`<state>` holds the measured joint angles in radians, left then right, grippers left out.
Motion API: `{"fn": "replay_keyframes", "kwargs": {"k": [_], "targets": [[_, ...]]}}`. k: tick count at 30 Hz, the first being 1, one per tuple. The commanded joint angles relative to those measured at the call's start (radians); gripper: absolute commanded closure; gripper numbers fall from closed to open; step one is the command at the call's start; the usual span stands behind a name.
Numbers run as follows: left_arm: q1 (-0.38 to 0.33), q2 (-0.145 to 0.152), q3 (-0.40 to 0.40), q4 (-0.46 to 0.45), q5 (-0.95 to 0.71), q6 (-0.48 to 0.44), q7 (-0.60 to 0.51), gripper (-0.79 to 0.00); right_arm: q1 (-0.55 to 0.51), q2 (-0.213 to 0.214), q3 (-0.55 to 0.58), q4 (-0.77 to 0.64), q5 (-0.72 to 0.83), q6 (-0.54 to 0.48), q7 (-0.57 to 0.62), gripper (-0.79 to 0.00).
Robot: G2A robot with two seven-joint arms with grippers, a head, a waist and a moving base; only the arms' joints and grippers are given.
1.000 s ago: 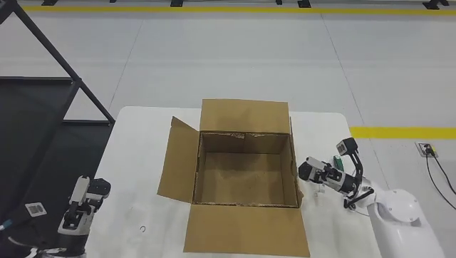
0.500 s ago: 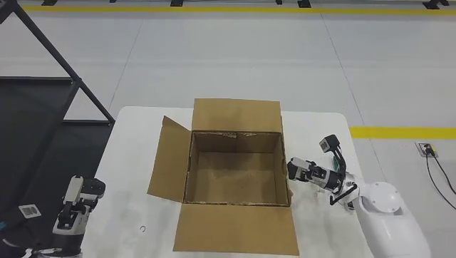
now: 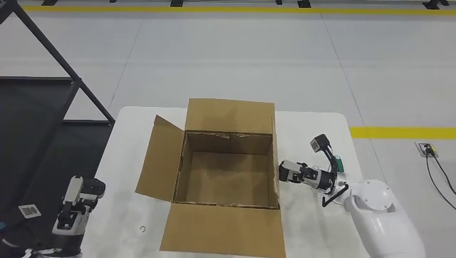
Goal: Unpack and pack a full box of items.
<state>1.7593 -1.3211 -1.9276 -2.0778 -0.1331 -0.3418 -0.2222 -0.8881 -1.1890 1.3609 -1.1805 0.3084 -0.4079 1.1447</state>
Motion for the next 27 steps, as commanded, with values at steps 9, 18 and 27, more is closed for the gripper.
{"fn": "replay_keyframes", "kwargs": {"k": [9, 18, 27], "targets": [[0.0, 0.001, 0.007, -0.002, 0.004, 0.0, -0.01, -0.785, -0.059, 0.04, 0.111, -0.145, -0.177, 0.035, -0.092, -0.785], [-0.003, 0.002, 0.01, -0.001, 0.001, 0.001, -0.011, -0.785, -0.204, 0.086, 0.245, -0.456, -0.606, 0.274, -0.206, -0.785], [-0.008, 0.003, 0.02, -0.002, 0.007, 0.006, -0.009, -0.785, -0.264, 0.109, 0.215, -0.579, -0.995, 0.437, -0.187, -0.785]]}}
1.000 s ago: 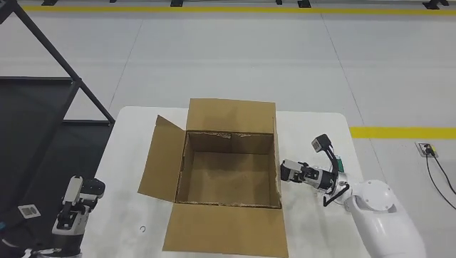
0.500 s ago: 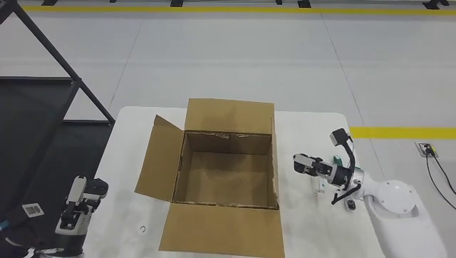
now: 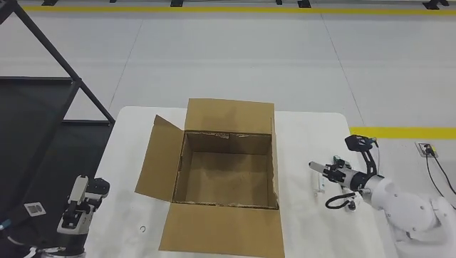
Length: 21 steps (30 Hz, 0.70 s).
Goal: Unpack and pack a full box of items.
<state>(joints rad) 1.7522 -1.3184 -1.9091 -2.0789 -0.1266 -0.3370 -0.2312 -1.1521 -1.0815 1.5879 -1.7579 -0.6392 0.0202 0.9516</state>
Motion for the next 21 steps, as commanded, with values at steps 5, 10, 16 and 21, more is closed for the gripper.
{"fn": "replay_keyframes", "kwargs": {"k": [5, 10, 16, 21], "targets": [[-0.003, 0.0, 0.01, -0.008, 0.008, 0.006, 0.001, -0.785, 0.013, 0.003, -0.094, 0.021, -0.207, 0.051, 0.035, -0.785], [-0.005, 0.001, 0.015, -0.012, 0.015, 0.007, 0.004, -0.785, 0.06, -0.003, -0.17, 0.094, -0.282, 0.095, 0.045, -0.717], [-0.005, 0.001, 0.016, -0.012, 0.018, 0.01, 0.006, -0.785, 0.117, -0.009, -0.216, 0.177, -0.317, 0.107, 0.069, -0.443], [-0.006, 0.002, 0.019, -0.012, 0.019, 0.011, 0.01, -0.785, 0.153, -0.013, -0.248, 0.223, -0.337, 0.107, 0.092, -0.388]]}}
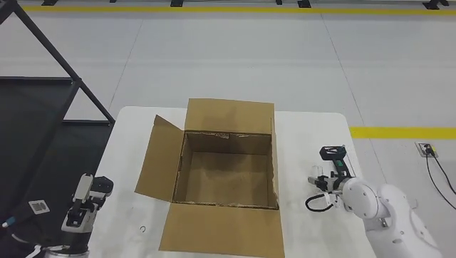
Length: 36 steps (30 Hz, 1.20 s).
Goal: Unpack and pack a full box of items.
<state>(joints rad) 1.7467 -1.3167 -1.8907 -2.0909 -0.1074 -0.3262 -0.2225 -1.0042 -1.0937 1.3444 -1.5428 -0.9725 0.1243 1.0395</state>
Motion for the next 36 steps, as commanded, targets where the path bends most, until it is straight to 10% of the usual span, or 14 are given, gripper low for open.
{"fn": "replay_keyframes", "kwargs": {"k": [1, 16, 21, 23, 36], "targets": [[0.0, 0.0, 0.001, 0.001, 0.0, 0.0, 0.002, -0.785, 0.012, -0.001, -0.01, 0.017, -0.007, 0.003, 0.01, -0.385], [0.001, 0.002, -0.005, 0.004, -0.006, -0.006, 0.004, -0.785, 0.071, -0.013, -0.072, 0.104, -0.042, 0.009, 0.063, -0.348], [0.004, 0.002, -0.007, 0.005, -0.009, -0.008, 0.002, -0.785, 0.077, -0.014, -0.07, 0.105, -0.038, 0.011, 0.053, -0.009], [0.005, 0.002, -0.008, 0.004, -0.009, -0.009, 0.002, -0.785, 0.07, -0.013, -0.053, 0.078, -0.024, 0.014, 0.028, 0.0], [0.007, 0.003, -0.006, 0.001, -0.013, -0.012, 0.001, -0.785, -0.144, -0.009, 0.08, -0.574, 0.137, -0.021, -0.283, 0.0]]}}
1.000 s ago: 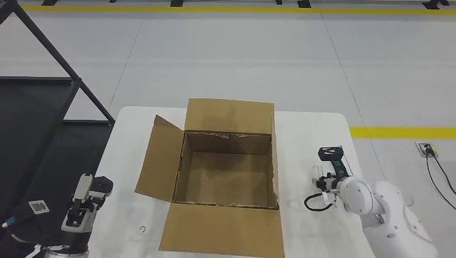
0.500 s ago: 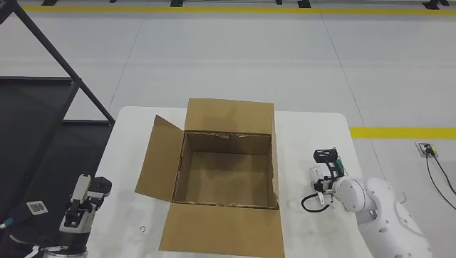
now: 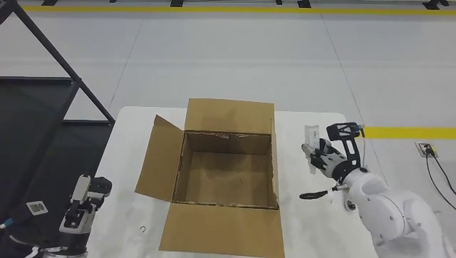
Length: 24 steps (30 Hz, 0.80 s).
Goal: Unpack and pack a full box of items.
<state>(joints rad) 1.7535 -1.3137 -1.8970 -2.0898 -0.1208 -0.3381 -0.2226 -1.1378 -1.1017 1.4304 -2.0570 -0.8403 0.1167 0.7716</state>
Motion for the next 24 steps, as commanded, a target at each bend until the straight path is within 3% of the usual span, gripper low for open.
{"fn": "replay_keyframes", "kwargs": {"k": [1, 5, 10, 17, 24], "targets": [[0.001, 0.0, 0.001, 0.001, 0.0, 0.0, 0.002, -0.785, -0.017, -0.001, -0.016, -0.103, 0.004, -0.03, -0.028, 0.0], [0.008, -0.001, -0.005, 0.006, -0.009, -0.007, 0.015, -0.785, -0.019, -0.006, -0.094, -0.225, 0.006, -0.101, -0.077, 0.0], [0.021, -0.002, -0.018, 0.014, -0.027, -0.021, 0.027, -0.785, 0.055, -0.014, -0.25, -0.229, -0.053, -0.181, -0.005, 0.0], [0.031, -0.003, -0.028, 0.021, -0.044, -0.036, 0.032, -0.785, 0.278, -0.062, -0.503, -0.008, -0.134, -0.111, 0.121, 0.0], [0.028, -0.002, -0.033, 0.027, -0.055, -0.038, 0.022, -0.785, 0.471, -0.132, -0.681, 0.262, -0.155, -0.018, 0.144, 0.0]]}}
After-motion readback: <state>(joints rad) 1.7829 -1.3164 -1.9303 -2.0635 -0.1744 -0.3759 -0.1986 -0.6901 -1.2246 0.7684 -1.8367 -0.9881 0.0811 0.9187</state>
